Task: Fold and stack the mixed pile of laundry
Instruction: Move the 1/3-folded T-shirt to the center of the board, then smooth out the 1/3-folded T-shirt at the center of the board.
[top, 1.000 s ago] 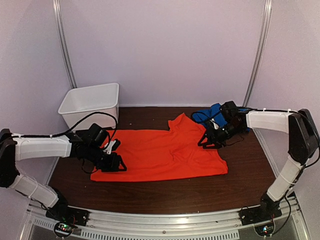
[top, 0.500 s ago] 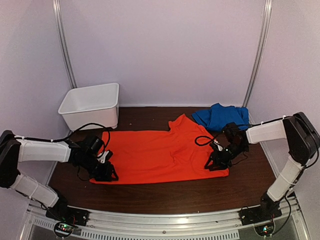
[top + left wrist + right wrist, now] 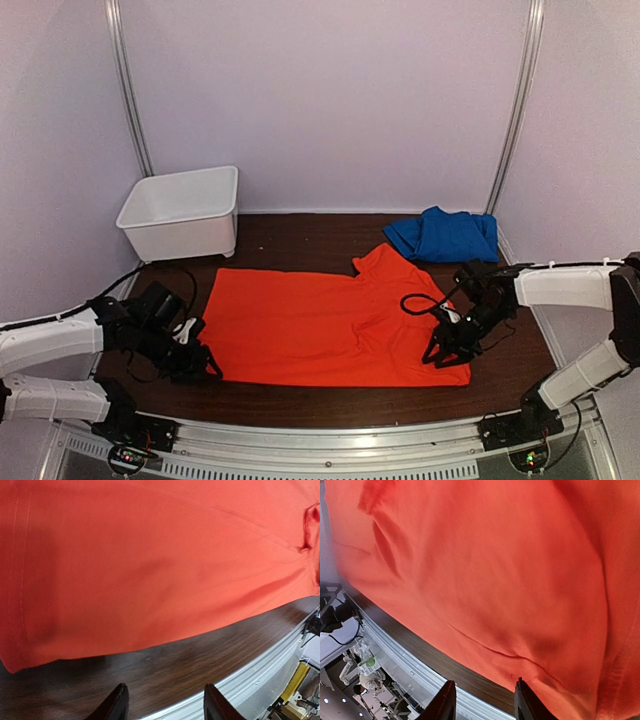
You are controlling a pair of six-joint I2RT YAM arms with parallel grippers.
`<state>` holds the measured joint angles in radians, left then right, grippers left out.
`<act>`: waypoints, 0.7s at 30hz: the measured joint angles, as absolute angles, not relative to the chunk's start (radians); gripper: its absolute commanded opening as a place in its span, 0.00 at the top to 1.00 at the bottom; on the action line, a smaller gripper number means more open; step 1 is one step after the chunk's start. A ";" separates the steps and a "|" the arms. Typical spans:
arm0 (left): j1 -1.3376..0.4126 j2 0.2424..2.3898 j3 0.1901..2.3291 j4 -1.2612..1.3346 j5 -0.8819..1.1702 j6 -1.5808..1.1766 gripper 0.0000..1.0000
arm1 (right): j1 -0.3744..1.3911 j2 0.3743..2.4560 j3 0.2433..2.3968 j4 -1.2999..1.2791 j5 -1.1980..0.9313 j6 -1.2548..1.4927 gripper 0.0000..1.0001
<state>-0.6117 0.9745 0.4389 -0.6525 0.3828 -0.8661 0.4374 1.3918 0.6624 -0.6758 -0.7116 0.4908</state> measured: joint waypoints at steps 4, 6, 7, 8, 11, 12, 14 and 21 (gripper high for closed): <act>-0.606 1.076 0.662 -0.689 0.338 -0.825 0.43 | 0.336 1.411 0.841 -0.724 -0.700 0.470 0.60; -0.589 1.203 0.822 -0.683 0.318 -0.783 0.44 | 0.280 1.444 0.944 -0.722 -0.697 0.449 0.60; -0.581 1.254 0.873 -0.672 0.310 -0.765 0.45 | 0.258 1.468 0.989 -0.722 -0.696 0.438 0.60; -0.571 1.311 0.926 -0.660 0.302 -0.745 0.46 | 0.242 1.494 1.023 -0.720 -0.693 0.427 0.61; -0.543 1.446 1.004 -0.616 0.287 -0.702 0.49 | 0.228 1.593 1.108 -0.709 -0.685 0.411 0.63; -0.532 1.483 1.011 -0.601 0.287 -0.693 0.49 | 0.228 1.630 1.132 -0.702 -0.680 0.410 0.64; -0.506 1.555 1.012 -0.581 0.283 -0.679 0.51 | 0.227 1.703 1.174 -0.678 -0.671 0.410 0.67; -0.474 1.660 0.934 -0.522 0.273 -0.678 0.56 | 0.215 1.895 1.255 -0.583 -0.645 0.416 0.73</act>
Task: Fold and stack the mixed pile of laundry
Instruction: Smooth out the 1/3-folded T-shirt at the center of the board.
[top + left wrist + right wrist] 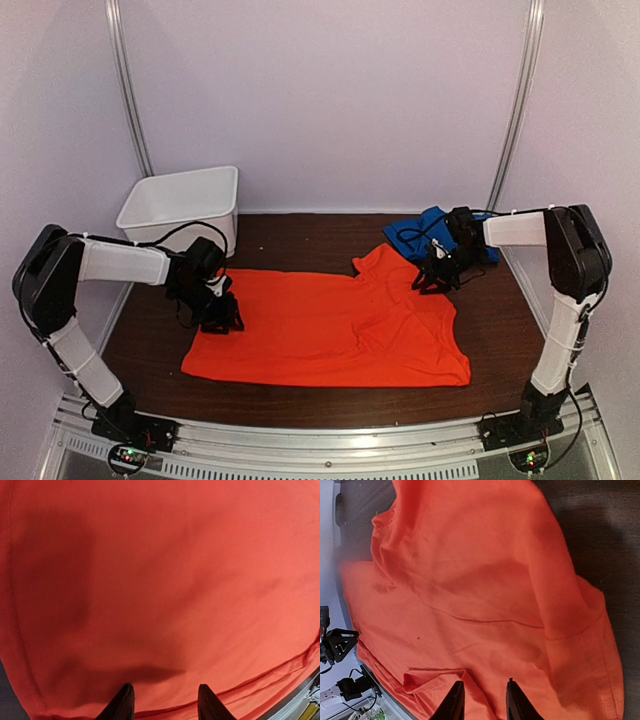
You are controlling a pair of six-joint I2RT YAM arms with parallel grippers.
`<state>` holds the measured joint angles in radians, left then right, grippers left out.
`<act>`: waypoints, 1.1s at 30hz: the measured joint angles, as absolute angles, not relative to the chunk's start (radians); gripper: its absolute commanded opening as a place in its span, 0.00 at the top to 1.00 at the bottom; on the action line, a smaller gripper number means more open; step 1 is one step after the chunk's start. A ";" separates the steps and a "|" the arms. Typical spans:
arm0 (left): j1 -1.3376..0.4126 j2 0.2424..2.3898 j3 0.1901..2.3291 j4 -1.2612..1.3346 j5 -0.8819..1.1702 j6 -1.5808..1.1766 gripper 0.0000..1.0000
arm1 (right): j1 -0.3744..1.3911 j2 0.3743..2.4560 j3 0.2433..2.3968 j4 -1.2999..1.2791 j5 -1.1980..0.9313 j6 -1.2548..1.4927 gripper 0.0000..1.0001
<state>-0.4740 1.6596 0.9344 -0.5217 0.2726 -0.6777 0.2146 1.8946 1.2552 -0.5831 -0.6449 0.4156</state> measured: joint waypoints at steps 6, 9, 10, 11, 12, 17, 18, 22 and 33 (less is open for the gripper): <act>-0.472 1.591 0.808 -0.476 0.263 -0.702 0.56 | 0.174 1.942 1.244 -0.564 -0.619 0.413 0.70; -0.472 1.556 0.770 -0.464 0.262 -0.719 0.56 | 0.141 1.927 1.225 -0.564 -0.623 0.403 0.69; -0.472 1.546 0.759 -0.464 0.261 -0.725 0.56 | 0.131 1.921 1.223 -0.567 -0.624 0.398 0.69; -0.472 1.535 0.751 -0.466 0.260 -0.728 0.55 | 0.124 1.916 1.223 -0.570 -0.625 0.392 0.69; -0.472 1.525 0.743 -0.471 0.258 -0.731 0.54 | 0.121 1.908 1.224 -0.574 -0.627 0.387 0.69; -0.470 1.501 0.748 -0.534 0.238 -0.718 0.48 | 0.117 1.892 1.263 -0.601 -0.640 0.357 0.71; -0.466 1.505 0.764 -0.557 0.231 -0.709 0.48 | 0.117 1.893 1.279 -0.602 -0.647 0.352 0.72; -0.430 1.557 0.899 -0.607 0.232 -0.672 0.48 | 0.118 1.914 1.367 -0.595 -0.689 0.341 0.76; -0.405 1.668 0.985 -0.570 0.233 -0.645 0.48 | 0.202 2.049 1.437 -0.552 -0.808 0.363 0.81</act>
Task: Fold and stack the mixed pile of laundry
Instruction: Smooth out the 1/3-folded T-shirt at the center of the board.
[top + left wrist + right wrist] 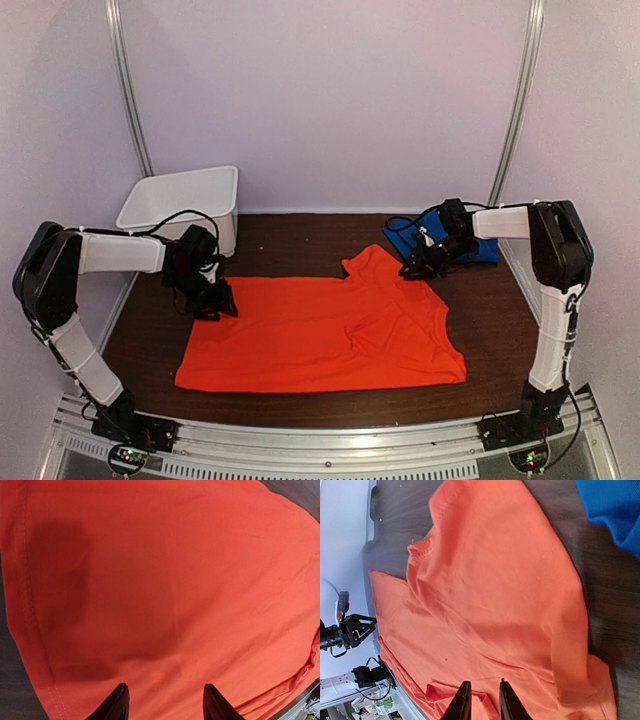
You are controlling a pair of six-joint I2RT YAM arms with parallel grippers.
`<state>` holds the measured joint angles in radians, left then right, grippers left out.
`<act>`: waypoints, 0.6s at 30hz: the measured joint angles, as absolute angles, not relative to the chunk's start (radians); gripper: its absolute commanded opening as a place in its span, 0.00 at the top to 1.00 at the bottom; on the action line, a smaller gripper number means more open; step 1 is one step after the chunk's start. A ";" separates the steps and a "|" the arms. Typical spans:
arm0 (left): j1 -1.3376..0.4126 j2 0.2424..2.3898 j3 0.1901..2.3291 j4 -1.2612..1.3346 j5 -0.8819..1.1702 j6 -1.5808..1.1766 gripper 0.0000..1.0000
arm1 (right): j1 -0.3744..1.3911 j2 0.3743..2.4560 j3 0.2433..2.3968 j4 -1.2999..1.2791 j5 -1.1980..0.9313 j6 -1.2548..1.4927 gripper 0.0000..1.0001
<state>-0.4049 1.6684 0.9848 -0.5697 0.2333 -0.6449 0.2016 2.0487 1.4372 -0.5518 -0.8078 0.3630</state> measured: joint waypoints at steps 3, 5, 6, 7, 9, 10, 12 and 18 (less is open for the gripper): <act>-0.384 1.681 0.962 -0.567 0.233 -0.645 0.49 | 0.202 2.080 1.436 -0.552 -0.799 0.369 0.81; -0.362 1.686 0.948 -0.568 0.232 -0.645 0.49 | 0.188 2.085 1.425 -0.549 -0.778 0.373 0.82; -0.353 1.687 0.942 -0.568 0.232 -0.645 0.49 | 0.179 2.085 1.422 -0.549 -0.769 0.373 0.82; -0.340 1.687 0.939 -0.567 0.236 -0.644 0.49 | 0.169 2.085 1.420 -0.550 -0.757 0.373 0.82; -0.324 1.687 0.937 -0.566 0.240 -0.643 0.49 | 0.144 2.085 1.415 -0.551 -0.731 0.369 0.82; -0.317 1.687 0.937 -0.566 0.241 -0.640 0.49 | 0.131 2.085 1.414 -0.554 -0.719 0.368 0.82; -0.308 1.687 0.937 -0.566 0.243 -0.635 0.49 | 0.113 2.085 1.414 -0.560 -0.692 0.362 0.82; -0.279 1.683 0.937 -0.568 0.250 -0.604 0.46 | 0.093 2.072 1.416 -0.594 -0.654 0.336 0.73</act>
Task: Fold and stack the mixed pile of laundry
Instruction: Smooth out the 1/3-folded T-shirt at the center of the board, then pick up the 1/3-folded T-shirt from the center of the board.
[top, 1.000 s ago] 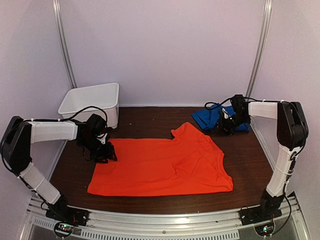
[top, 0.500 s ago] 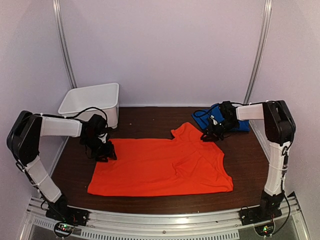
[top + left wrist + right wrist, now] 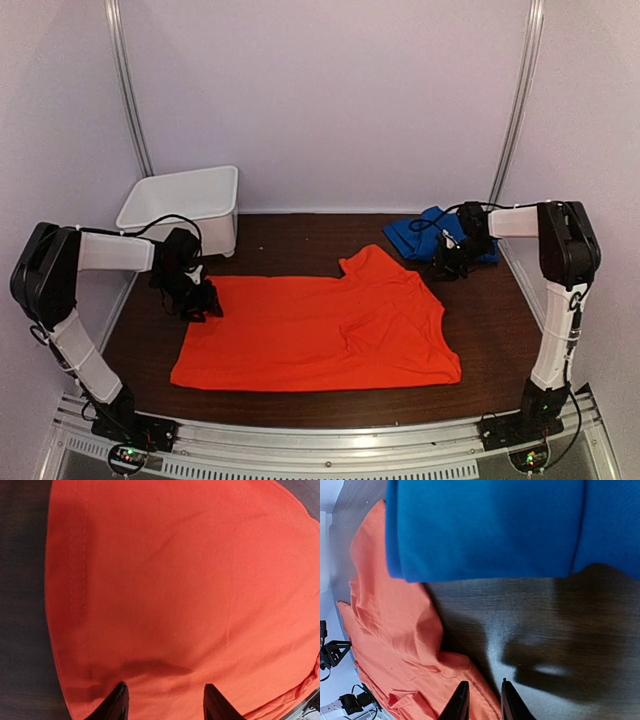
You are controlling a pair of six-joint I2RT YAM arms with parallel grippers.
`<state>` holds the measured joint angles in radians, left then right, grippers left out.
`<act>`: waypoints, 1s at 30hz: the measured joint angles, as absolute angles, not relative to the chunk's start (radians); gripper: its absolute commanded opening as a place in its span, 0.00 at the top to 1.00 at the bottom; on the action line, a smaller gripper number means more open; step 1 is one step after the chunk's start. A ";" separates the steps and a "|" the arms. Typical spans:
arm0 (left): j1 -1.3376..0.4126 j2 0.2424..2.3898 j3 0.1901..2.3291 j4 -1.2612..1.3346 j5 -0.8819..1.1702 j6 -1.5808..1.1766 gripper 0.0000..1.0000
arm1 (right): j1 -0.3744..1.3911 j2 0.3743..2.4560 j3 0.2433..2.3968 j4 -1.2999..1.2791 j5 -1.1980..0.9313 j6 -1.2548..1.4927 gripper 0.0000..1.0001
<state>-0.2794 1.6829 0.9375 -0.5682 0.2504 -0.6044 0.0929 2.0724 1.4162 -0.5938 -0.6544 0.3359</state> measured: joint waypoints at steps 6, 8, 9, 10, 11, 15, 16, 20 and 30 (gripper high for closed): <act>-0.253 1.658 0.997 -0.584 0.253 -0.549 0.41 | 0.093 2.022 1.447 -0.593 -0.678 0.313 0.62; -0.231 1.650 1.045 -0.581 0.262 -0.532 0.41 | 0.094 2.024 1.473 -0.593 -0.688 0.305 0.59; -0.211 1.647 1.065 -0.576 0.269 -0.526 0.41 | 0.096 2.026 1.486 -0.593 -0.694 0.299 0.58; -0.186 1.646 1.082 -0.573 0.274 -0.520 0.41 | 0.100 2.030 1.499 -0.592 -0.698 0.291 0.58; -0.163 1.645 1.092 -0.570 0.279 -0.516 0.41 | 0.101 2.036 1.510 -0.592 -0.700 0.285 0.58; -0.060 1.646 1.115 -0.562 0.289 -0.498 0.41 | 0.117 2.084 1.562 -0.598 -0.700 0.260 0.57; -0.040 1.650 1.124 -0.563 0.289 -0.491 0.41 | 0.123 2.100 1.575 -0.602 -0.699 0.256 0.56; -0.023 1.673 1.158 -0.562 0.288 -0.469 0.42 | 0.150 2.164 1.623 -0.627 -0.682 0.234 0.56; -0.023 1.734 1.165 -0.539 0.239 -0.423 0.45 | 0.191 2.210 1.677 -0.712 -0.538 0.212 0.53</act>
<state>-0.0231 1.7336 1.1648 -0.5388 0.2390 -0.4232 0.1905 2.2105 1.6768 -0.7124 -0.5381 0.2119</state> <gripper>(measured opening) 0.553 0.467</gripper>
